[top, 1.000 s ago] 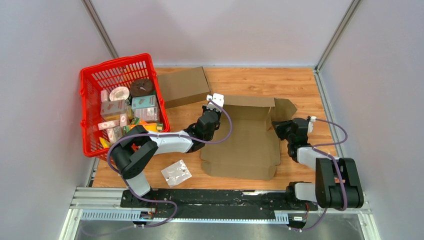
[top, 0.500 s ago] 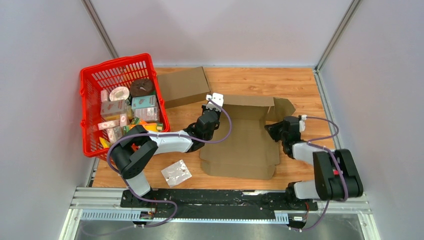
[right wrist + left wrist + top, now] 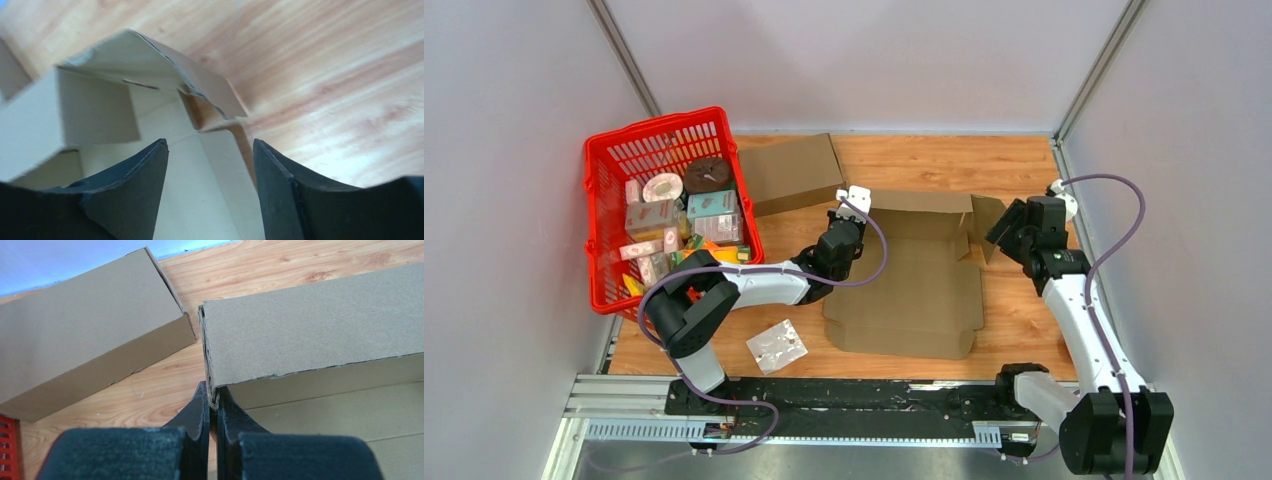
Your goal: Fold the paper box
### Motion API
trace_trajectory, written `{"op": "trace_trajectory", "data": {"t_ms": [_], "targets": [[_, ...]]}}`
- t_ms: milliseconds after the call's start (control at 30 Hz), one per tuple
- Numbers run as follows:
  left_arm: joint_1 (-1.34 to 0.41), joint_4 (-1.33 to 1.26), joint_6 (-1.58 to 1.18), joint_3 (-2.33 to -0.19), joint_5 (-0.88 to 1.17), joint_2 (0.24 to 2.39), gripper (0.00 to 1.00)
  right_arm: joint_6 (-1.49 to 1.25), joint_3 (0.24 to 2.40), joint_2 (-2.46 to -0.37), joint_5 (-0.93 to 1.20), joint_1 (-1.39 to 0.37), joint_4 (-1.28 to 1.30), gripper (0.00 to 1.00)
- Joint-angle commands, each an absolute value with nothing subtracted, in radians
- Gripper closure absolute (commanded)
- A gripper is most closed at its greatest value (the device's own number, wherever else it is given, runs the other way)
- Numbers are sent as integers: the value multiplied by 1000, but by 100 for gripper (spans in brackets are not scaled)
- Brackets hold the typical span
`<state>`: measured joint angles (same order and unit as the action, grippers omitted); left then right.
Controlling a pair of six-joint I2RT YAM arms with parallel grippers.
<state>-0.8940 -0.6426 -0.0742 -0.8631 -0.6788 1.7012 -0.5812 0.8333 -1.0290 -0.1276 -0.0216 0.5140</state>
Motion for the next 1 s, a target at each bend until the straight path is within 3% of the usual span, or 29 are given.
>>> {"op": "trace_trajectory", "data": {"t_ms": [0,200,300,367,533,967], "targets": [[-890,-569,-72,-874,-661,1686,100,-425,824,-1035,-183,-9,582,33],[-890,-569,-72,-877,-657,1689,100,-316,808,-1132,-106,-9,384,41],[-890,-569,-72,-879,-658,1689,100,-319,779,-1169,-61,-12,280,55],[-890,-569,-72,-879,-655,1690,100,-330,785,-1184,-63,-17,261,71],[-890,-569,-72,-879,-655,1687,100,-336,851,-1163,-130,-64,357,97],[-890,-566,-72,-881,-649,1689,100,-557,901,-1127,-135,-195,578,100]]}}
